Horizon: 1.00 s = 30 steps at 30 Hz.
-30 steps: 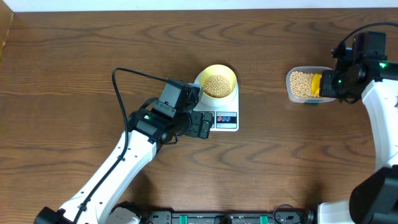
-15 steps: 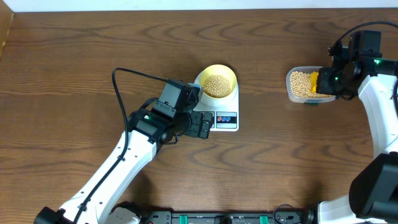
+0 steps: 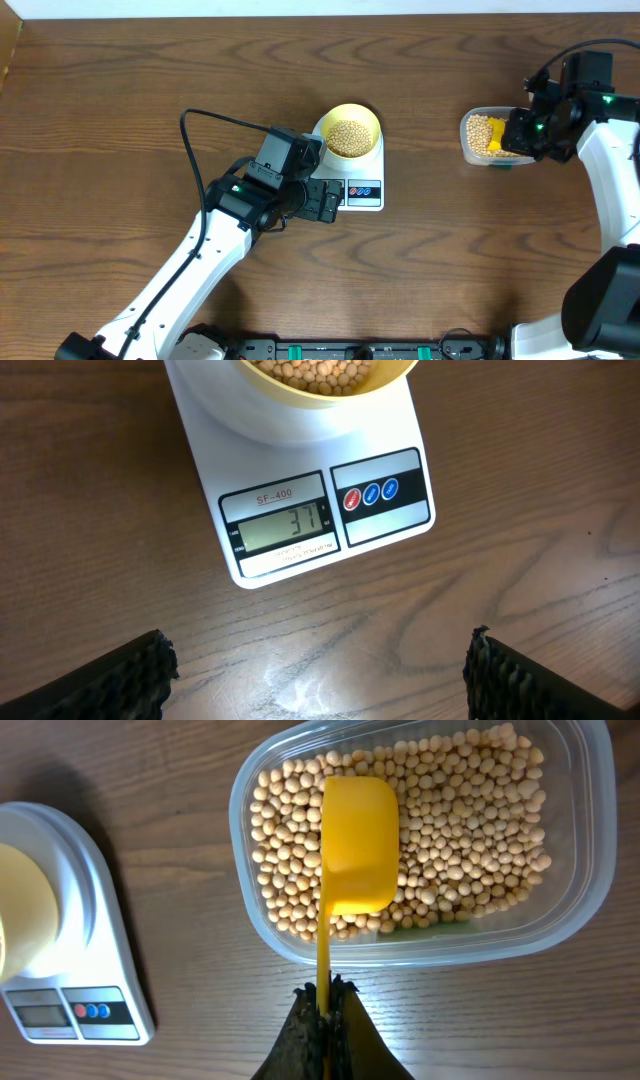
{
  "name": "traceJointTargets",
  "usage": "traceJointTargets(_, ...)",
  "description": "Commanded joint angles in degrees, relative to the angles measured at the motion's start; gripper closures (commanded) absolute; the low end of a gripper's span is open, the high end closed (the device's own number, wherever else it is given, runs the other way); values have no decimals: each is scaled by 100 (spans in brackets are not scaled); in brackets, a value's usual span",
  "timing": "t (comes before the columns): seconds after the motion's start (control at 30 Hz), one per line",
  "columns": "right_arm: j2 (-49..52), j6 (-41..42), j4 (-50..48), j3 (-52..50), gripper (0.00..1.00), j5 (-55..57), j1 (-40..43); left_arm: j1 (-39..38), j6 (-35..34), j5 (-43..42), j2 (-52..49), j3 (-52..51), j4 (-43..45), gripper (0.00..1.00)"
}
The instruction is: Scoop item into bowl and weigh 50g on scale
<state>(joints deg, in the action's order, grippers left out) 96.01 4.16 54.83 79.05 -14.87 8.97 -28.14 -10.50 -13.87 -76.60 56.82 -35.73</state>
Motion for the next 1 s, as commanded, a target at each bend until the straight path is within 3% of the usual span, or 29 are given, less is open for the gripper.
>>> traceJointTargets(0.0,24,203,26,74,99,-455,133,4,31,-66,72,-46,2,6)
traceJointTargets(0.97,28,527,-341,-553,99,-1574,837,4,31,-66,72,-46,2,6)
